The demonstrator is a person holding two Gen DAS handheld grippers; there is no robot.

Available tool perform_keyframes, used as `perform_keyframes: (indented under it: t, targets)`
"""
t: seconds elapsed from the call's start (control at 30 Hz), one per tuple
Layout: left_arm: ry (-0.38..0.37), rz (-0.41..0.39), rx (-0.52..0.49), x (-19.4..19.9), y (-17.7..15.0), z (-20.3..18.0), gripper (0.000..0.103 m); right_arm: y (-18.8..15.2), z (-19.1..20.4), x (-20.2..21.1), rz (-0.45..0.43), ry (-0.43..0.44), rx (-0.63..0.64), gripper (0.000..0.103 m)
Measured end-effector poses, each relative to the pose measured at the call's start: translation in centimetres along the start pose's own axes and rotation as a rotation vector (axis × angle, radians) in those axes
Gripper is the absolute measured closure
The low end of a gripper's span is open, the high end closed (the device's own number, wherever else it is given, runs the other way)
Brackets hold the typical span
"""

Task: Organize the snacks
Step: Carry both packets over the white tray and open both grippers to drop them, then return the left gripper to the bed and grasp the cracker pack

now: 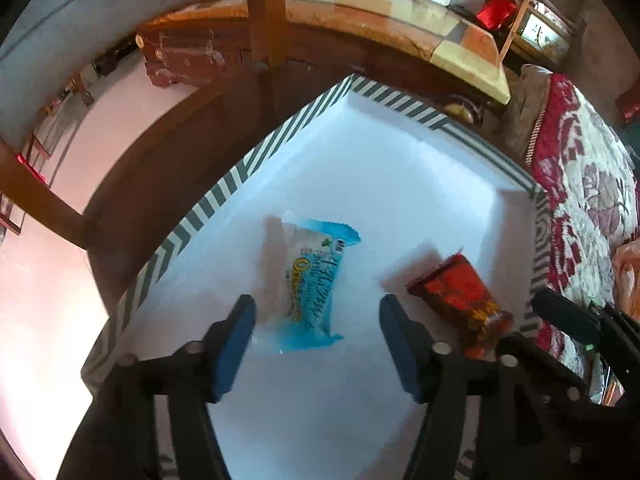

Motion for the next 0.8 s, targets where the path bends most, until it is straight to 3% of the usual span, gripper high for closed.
perform_keyframes:
  t: [0.3, 0.8]
  targets:
    - [-0.068, -0.025, -0.057, 3.4, -3.8, -3.3, 0.022, -4.2, -1.1, 5.4, -0.054, -0.068, -0.049, 0.054]
    - [-0.153, 0.028, -0.161, 5.8, -10.7, -9.5, 0.021, -14.2, -6.1, 12.5, -0.053, -0.178, -0.224, 0.054]
Point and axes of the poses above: each gripper's, at about its wrist camera, not at the fingertips, and x roughly against the way its jaws point, z to its left, y to its top, the point moved 7 cm from there along -x, roughly the way its jaws point, and after that the axes turned 15 degrees about x, right-handed, at the moved point
